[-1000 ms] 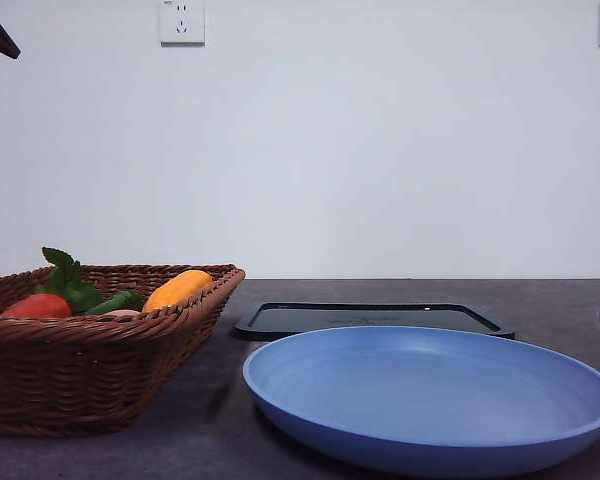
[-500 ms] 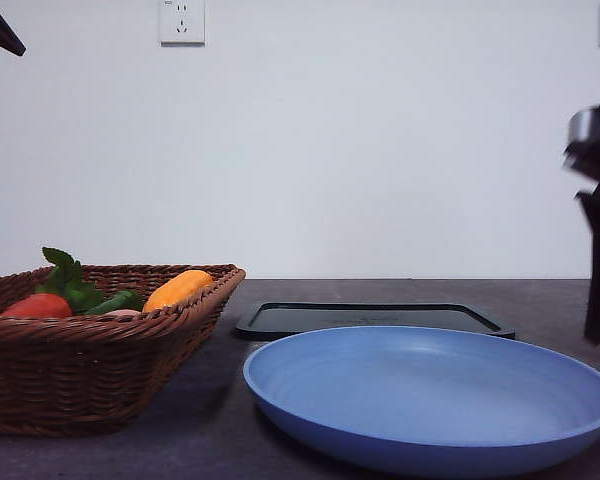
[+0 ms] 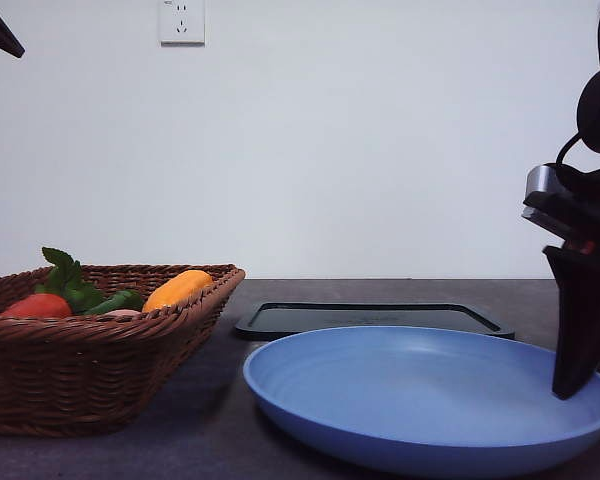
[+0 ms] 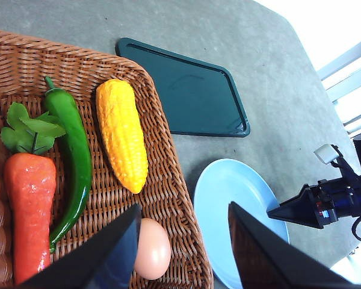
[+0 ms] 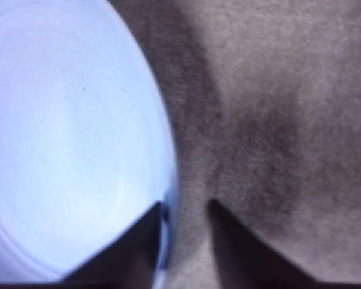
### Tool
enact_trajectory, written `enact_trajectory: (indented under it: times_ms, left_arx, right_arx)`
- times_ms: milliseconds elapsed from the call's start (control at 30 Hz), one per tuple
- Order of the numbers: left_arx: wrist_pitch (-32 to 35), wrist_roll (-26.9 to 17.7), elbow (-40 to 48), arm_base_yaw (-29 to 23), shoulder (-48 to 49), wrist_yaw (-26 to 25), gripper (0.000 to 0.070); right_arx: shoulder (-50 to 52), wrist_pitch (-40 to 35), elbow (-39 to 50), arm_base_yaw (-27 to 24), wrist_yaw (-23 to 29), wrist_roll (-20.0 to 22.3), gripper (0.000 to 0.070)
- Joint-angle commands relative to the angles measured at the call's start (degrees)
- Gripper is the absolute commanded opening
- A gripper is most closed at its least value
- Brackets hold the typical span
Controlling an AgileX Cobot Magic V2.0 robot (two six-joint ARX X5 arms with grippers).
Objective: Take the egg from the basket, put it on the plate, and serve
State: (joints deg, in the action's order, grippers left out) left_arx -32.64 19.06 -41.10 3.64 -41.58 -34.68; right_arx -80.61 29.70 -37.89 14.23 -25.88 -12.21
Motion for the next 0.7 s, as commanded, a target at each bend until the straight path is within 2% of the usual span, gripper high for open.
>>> enact_trajectory:
  times_ms: [0, 133, 233, 400, 667]
  left_arx:
    - [0.47, 0.40, -0.72, 0.13, -0.33, -0.21, 0.0306]
    - [0.46, 1.36, -0.72, 0.22, -0.37, -0.21, 0.0419]
    - [0.46, 1.41, -0.74, 1.34, -0.76, -0.21, 0.0427]
    - [0.29, 1.58, -0.74, 6.62, -3.79, 1.33, 0.0426]
    - [-1.21, 1.14, -3.34, 21.11, -14.84, 15.97, 0.0426]
  right_arx:
    - [-0.59, -0.13, -0.46, 0.31, 0.14, 0.61, 0.0003]
    - [1.59, 0.39, -0.46, 0.25, 0.16, 0.61, 0.0000]
    - [4.61, 1.35, -0.48, 0.25, 0.16, 0.35, 0.0000]
    - [11.23, 5.05, -0.48, -0.09, 0.47, 0.24, 0.0000]
    - [21.07, 10.00, -0.48, -2.41, 3.04, 0.27, 0.0000]
